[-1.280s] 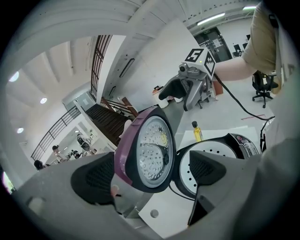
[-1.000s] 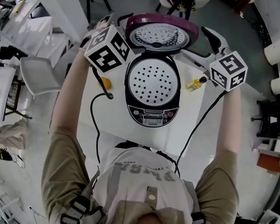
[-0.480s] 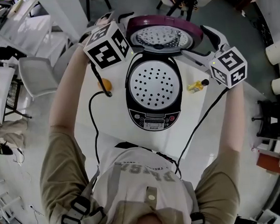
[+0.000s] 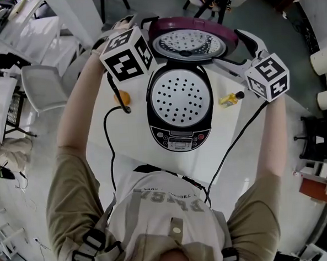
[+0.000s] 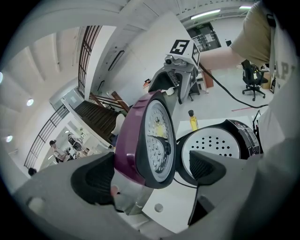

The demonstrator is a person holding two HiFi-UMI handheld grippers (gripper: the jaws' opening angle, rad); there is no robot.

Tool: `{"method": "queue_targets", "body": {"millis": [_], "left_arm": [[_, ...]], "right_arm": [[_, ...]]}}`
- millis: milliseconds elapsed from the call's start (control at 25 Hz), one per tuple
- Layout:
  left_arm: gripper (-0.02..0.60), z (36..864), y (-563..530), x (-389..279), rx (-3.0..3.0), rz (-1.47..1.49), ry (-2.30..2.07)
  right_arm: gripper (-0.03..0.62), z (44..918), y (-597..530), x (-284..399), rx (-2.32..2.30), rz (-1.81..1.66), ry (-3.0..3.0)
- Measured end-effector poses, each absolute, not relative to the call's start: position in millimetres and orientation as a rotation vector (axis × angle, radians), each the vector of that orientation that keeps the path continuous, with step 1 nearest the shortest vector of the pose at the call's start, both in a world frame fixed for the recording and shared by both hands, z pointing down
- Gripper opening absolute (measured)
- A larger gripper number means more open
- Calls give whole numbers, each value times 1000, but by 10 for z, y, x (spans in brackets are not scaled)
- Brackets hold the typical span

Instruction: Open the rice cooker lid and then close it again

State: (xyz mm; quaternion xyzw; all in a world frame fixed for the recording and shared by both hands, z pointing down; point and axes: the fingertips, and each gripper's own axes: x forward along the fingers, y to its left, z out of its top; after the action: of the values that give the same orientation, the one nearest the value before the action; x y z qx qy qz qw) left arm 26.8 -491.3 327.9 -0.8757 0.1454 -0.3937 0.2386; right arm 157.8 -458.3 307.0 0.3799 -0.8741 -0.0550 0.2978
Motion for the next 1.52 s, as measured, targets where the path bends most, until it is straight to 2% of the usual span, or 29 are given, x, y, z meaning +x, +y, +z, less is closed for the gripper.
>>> {"method": "queue_targets", "body": {"millis": [1520], "left_arm": [[517,3490,-4005,58,-2363,-1179,370]], "right_arm": [[459,3289,-3642,1424,844,-147,-2329]]}}
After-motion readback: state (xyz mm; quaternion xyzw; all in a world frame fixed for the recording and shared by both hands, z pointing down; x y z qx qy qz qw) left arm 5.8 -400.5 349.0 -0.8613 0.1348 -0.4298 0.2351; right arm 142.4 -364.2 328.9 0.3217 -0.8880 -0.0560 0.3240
